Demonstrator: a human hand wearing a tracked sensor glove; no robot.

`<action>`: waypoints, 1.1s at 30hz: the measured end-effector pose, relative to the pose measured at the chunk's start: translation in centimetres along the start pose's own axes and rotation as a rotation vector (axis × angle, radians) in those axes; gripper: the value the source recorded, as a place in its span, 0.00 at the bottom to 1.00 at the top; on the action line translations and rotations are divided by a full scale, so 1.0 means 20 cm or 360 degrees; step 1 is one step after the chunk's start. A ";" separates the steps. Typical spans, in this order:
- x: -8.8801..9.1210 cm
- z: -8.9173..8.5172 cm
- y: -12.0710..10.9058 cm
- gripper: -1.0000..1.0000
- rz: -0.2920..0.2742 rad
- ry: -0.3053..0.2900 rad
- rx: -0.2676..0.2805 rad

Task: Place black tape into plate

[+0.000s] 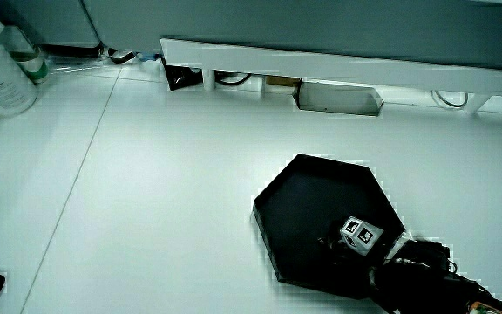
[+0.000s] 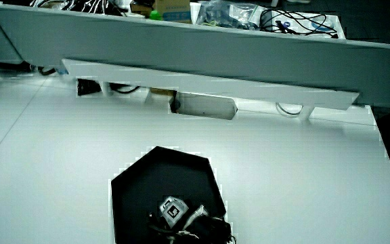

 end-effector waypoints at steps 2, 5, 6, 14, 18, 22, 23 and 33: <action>0.01 0.00 -0.01 0.22 -0.0006 0.0011 0.0033; 0.02 -0.01 -0.01 0.18 -0.0017 0.0021 0.0045; 0.02 0.00 -0.02 0.16 -0.0029 0.0037 0.0068; 0.03 -0.02 -0.01 0.04 0.0010 0.0078 -0.0005; 0.06 -0.01 -0.06 0.00 0.0020 0.0126 0.0076; 0.12 0.00 -0.14 0.00 -0.0021 0.0208 0.0189; 0.14 0.01 -0.18 0.00 -0.0049 0.0214 0.0242; 0.27 -0.03 -0.43 0.00 -0.0068 0.0520 0.0534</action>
